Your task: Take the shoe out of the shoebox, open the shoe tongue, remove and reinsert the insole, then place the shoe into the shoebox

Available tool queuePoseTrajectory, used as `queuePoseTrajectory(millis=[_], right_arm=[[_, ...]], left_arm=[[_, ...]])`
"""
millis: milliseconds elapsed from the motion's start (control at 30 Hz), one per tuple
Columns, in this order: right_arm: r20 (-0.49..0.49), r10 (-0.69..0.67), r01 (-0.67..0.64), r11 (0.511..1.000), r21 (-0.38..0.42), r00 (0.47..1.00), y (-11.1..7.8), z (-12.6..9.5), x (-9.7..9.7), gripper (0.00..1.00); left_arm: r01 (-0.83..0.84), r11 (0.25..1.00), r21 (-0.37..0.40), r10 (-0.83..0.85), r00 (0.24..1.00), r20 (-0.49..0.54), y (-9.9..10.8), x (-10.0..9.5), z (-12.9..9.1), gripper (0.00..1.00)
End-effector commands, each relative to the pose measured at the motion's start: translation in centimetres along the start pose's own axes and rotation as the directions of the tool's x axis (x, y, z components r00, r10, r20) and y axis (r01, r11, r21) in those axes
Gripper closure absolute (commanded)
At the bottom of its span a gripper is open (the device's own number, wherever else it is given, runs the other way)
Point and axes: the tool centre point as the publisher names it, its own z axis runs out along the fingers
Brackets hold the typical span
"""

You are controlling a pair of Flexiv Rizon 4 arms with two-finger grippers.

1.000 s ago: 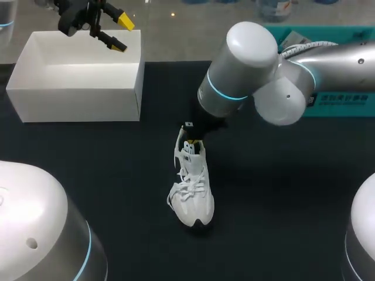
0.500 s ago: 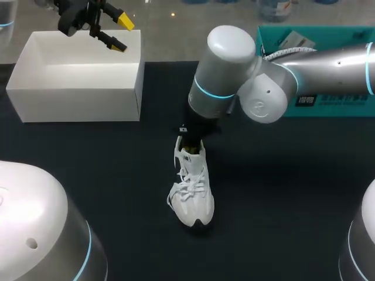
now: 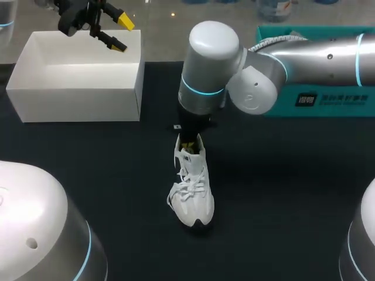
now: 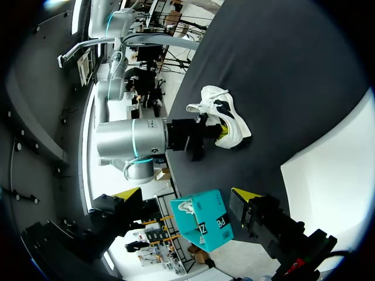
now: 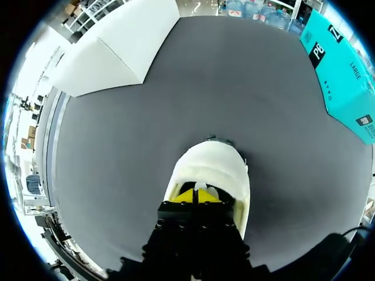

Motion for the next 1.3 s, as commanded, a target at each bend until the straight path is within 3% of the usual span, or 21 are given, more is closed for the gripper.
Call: queuePoseTrajectory(millis=[33,167,433,667,833,1167,1300], right_arm=[[0.044,-0.008,0.009,1.0,-0.021,0.999,0.0,0.2,0.0,1.0],[0.092,-0.007,0.01,1.0,-0.027,0.996,0.3,1.6,-0.3,1.0],[0.066,0.001,-0.003,1.0,0.03,0.998,0.1,3.4,-1.1,1.0],[0.115,-0.018,0.01,0.997,0.071,0.993,-1.0,0.8,-0.5,1.0],[0.088,-0.014,0.005,0.994,0.11,0.996,-1.9,-0.1,-0.6,1.0],[0.035,0.062,-0.068,0.975,0.211,0.997,-3.6,3.5,-1.4,1.0],[0.047,0.098,-0.106,0.962,0.252,0.994,-3.5,3.5,-1.3,1.0]], left_arm=[[-0.001,1.0,0.003,0.001,1.0,-0.002,0.1,0.0,-0.1,0.0],[-0.001,1.0,0.003,0.001,1.0,-0.002,0.1,0.0,-0.1,0.0],[-0.001,1.0,0.003,0.001,1.0,-0.002,0.1,0.0,-0.1,0.0],[-0.001,1.0,0.003,0.001,1.0,-0.002,0.1,0.0,-0.1,0.0],[-0.001,1.0,0.003,0.001,1.0,-0.002,0.1,0.0,-0.1,0.0],[-0.001,1.0,0.003,0.001,1.0,-0.002,0.1,0.0,-0.1,0.0],[-0.001,1.0,0.003,0.001,1.0,-0.002,0.1,0.0,-0.1,0.0]])
